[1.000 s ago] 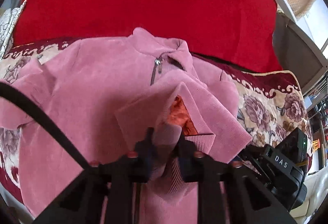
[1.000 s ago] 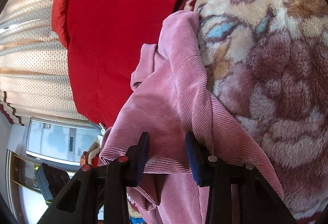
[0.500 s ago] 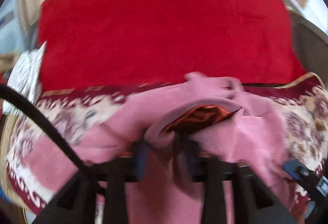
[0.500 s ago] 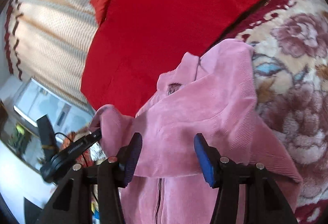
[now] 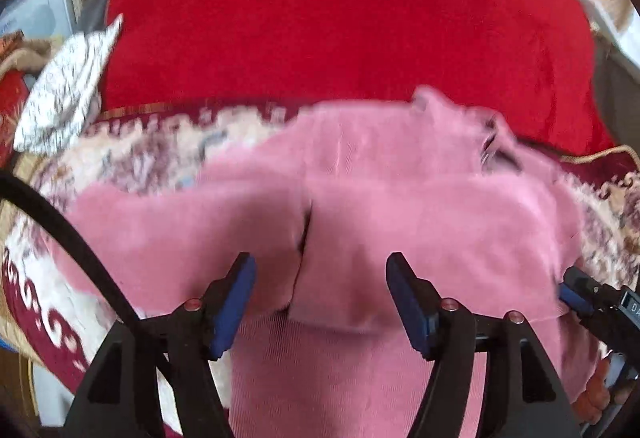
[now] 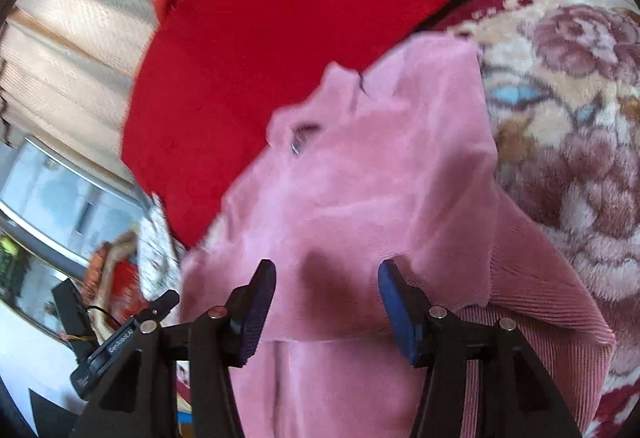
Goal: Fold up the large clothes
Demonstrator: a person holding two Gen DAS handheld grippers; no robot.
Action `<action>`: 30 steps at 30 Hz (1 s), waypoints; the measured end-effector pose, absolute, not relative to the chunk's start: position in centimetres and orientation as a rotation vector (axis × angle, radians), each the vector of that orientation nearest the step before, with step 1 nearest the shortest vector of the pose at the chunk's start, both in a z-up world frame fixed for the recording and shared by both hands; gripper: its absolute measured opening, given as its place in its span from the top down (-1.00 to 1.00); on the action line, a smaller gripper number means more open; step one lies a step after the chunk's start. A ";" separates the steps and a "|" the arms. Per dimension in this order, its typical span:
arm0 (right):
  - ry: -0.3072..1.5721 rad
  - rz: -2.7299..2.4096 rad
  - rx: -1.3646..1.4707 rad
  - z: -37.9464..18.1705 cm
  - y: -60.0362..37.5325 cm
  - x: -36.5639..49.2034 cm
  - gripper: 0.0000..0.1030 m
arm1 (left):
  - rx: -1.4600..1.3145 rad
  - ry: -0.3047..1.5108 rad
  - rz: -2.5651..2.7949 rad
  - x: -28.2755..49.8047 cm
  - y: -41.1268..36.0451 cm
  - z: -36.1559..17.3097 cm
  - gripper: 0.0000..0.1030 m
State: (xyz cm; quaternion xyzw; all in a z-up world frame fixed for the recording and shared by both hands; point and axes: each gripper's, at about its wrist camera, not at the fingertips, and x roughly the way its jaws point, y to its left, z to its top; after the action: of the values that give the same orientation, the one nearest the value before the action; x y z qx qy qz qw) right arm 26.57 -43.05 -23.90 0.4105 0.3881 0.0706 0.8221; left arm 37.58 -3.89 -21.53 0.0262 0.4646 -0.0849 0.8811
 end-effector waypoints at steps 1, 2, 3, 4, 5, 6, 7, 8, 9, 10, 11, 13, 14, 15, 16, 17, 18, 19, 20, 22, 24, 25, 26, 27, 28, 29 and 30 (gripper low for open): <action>0.829 0.149 0.871 -24.1 -43.0 26.6 -0.12 | 0.040 0.989 -0.160 37.7 -3.4 -22.0 -0.33; 0.822 0.147 0.870 -24.1 -43.0 26.7 -0.12 | 0.002 1.000 -0.144 37.8 -2.3 -22.1 -0.33; 0.823 0.147 0.864 -24.0 -43.1 26.6 -0.12 | -0.032 0.996 -0.135 37.7 -1.3 -21.9 -0.33; 0.824 0.151 0.857 -23.7 -43.1 26.5 -0.12 | -0.062 0.987 -0.121 37.4 -0.2 -21.5 -0.33; 0.814 0.159 0.866 -23.6 -43.2 26.4 -0.15 | -0.092 0.972 -0.099 37.2 1.2 -20.9 -0.33; 0.780 0.178 0.883 -23.2 -43.4 26.0 -0.15 | -0.119 0.947 -0.068 37.0 2.9 -20.2 -0.33; 0.754 0.189 0.871 -22.8 -43.3 25.7 -0.15 | -0.146 0.919 -0.033 36.8 4.8 -19.4 -0.35; 0.731 0.192 0.839 -22.2 -43.1 25.6 -0.15 | -0.176 0.897 0.012 36.6 6.8 -18.8 -0.39; 0.714 0.193 0.812 -21.7 -42.9 25.3 -0.15 | -0.206 0.881 0.054 36.5 8.5 -18.5 -0.52; 0.680 0.190 0.766 -20.9 -42.5 25.0 -0.16 | -0.239 0.869 0.091 36.4 10.2 -18.3 -0.58; 0.667 0.191 0.750 -20.7 -42.3 24.8 -0.25 | -0.294 0.857 0.132 36.2 12.6 -18.1 -0.59; 0.647 0.196 0.722 -20.2 -41.5 24.7 -0.31 | -0.379 0.862 0.173 36.1 15.7 -18.6 -0.59; 0.648 0.199 0.718 -20.1 -41.2 24.8 -0.31 | -0.441 0.877 0.194 36.2 17.6 -19.2 -0.59; 0.652 0.205 0.718 -20.0 -41.1 24.8 -0.31 | -0.488 0.883 0.199 36.2 18.6 -19.7 -0.59; 0.658 0.210 0.725 -20.1 -41.0 24.9 -0.31 | -0.553 0.885 0.198 36.3 20.0 -20.5 -0.59; 0.661 0.212 0.732 -20.2 -40.9 24.9 -0.31 | -0.606 0.883 0.193 36.4 20.9 -21.2 -0.59; 0.661 0.212 0.740 -20.2 -41.0 24.9 -0.31 | -0.648 0.882 0.188 36.5 21.4 -21.7 -0.58; 0.655 0.209 0.745 -20.2 -41.1 24.9 -0.31 | -0.688 0.880 0.183 36.6 21.8 -22.4 -0.58; 0.651 0.204 0.744 -20.1 -40.9 25.0 -0.31 | -0.727 0.881 0.179 37.0 22.3 -23.1 -0.58; 0.644 0.187 0.732 -20.0 -41.0 25.0 -0.31 | -0.768 0.883 0.174 37.4 22.3 -24.0 -0.50; 0.637 0.179 0.727 -19.9 -40.9 25.0 -0.31 | -0.797 0.886 0.148 38.2 22.3 -24.9 -0.26; 0.637 0.171 0.716 -19.8 -40.8 25.1 -0.31 | -0.802 0.889 0.138 38.4 22.2 -25.1 -0.17; 0.640 0.166 0.700 -19.8 -40.7 25.2 -0.31 | -0.804 0.893 0.133 39.0 22.0 -25.5 -0.17; 0.640 0.164 0.693 -19.8 -40.6 25.2 -0.31 | -0.805 0.895 0.134 39.7 22.0 -25.7 -0.17; 0.638 0.155 0.683 -19.7 -40.6 25.2 -0.31 | -0.809 0.897 0.133 40.2 22.0 -26.0 -0.17; 0.640 0.149 0.671 -19.7 -40.5 25.2 -0.31 | -0.818 0.896 0.130 40.7 22.0 -26.2 -0.17; 0.645 0.148 0.661 -19.6 -40.4 25.3 -0.31 | -0.825 0.892 0.129 40.9 22.0 -26.4 -0.17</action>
State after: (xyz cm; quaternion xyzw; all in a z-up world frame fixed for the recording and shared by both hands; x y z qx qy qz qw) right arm 25.26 -40.42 -19.63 0.3184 0.3109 0.0715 0.8927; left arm 40.94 22.02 -26.37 -0.3875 0.4186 0.0604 0.8191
